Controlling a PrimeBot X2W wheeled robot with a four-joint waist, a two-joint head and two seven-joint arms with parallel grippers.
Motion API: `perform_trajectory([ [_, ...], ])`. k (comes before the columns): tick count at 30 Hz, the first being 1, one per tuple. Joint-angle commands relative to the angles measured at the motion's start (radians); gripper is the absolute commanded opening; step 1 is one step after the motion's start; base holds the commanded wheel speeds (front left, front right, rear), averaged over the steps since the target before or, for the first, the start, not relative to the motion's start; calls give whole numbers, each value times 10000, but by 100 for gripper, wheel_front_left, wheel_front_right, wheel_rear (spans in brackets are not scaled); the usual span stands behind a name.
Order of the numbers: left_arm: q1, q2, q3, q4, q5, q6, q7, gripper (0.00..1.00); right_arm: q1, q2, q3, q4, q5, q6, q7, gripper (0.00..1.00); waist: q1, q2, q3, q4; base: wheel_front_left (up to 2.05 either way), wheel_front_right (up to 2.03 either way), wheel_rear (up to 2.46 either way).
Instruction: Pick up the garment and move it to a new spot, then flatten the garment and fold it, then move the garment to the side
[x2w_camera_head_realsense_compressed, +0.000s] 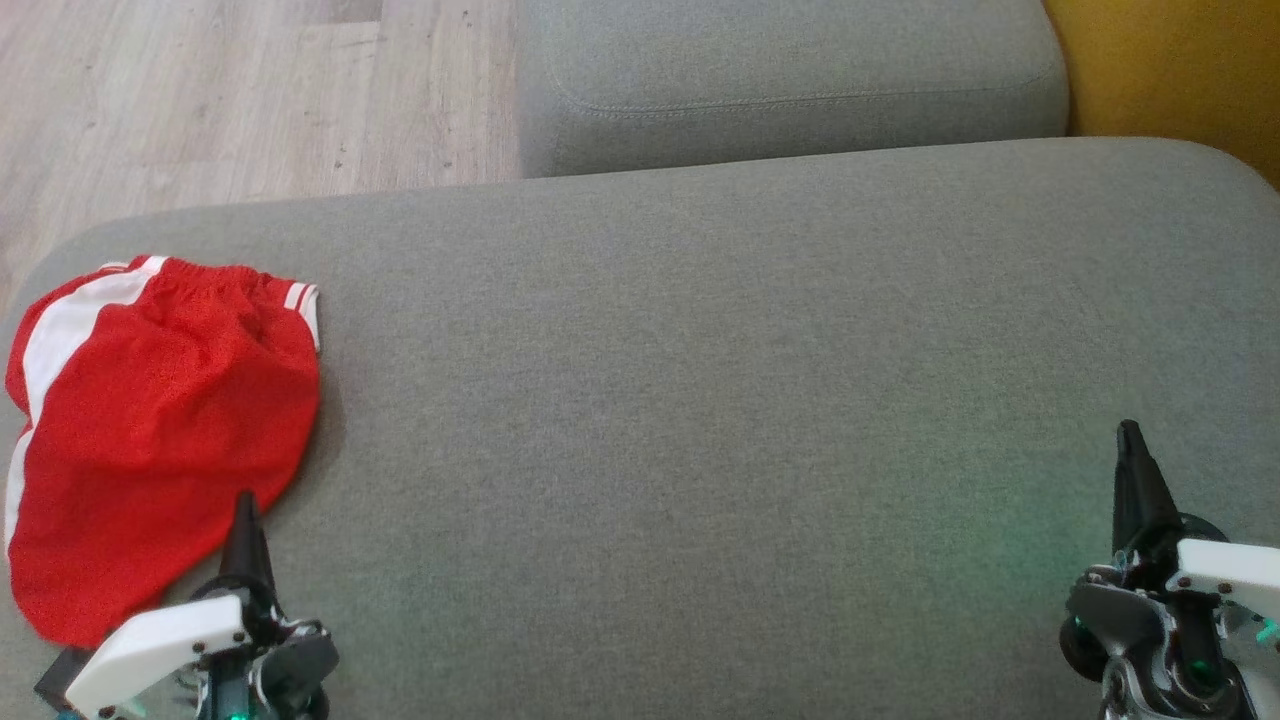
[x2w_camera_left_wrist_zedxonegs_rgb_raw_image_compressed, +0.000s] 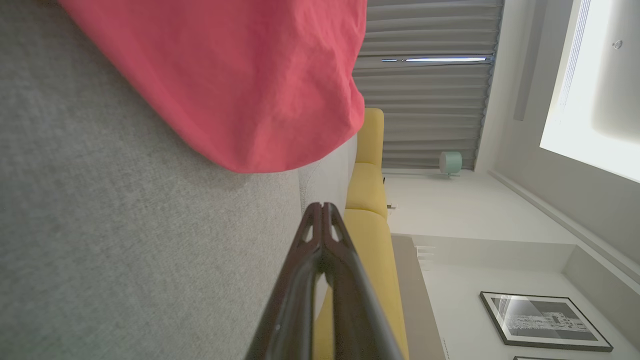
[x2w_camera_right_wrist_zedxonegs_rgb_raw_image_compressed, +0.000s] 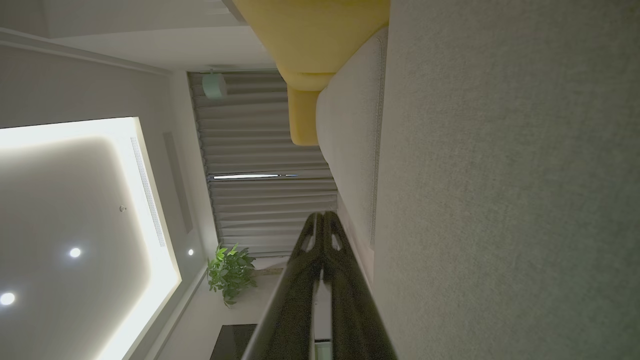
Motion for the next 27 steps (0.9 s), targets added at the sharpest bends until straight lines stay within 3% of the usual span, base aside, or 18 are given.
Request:
perform_trajectory([
  [1, -505, 43, 399, -283, 86, -69, 72, 0, -513, -47, 209, -309, -28, 69, 54, 0, 0, 0, 0, 0, 0, 0, 0],
  [10, -505, 43, 399, -283, 86, -69, 72, 0, -513, -47, 209, -309, -28, 69, 54, 0, 0, 0, 0, 0, 0, 0, 0],
  [11, 0, 0, 0, 0, 0, 0, 0, 100, 0, 0, 0, 0, 0, 0, 0, 100, 0, 0, 0, 0, 0, 0, 0],
  [15, 264, -19, -87, 528, -2, 7, -23, 100, 292, 30, 31, 521, -3, -9, -6, 100, 0, 0, 0, 0, 0, 0, 0],
  [27, 284, -13, -251, 295, 591, 17, -375, 100, 330, -20, 318, 329, -689, -2, -364, 100, 0, 0, -58, -19, 0, 0, 0],
])
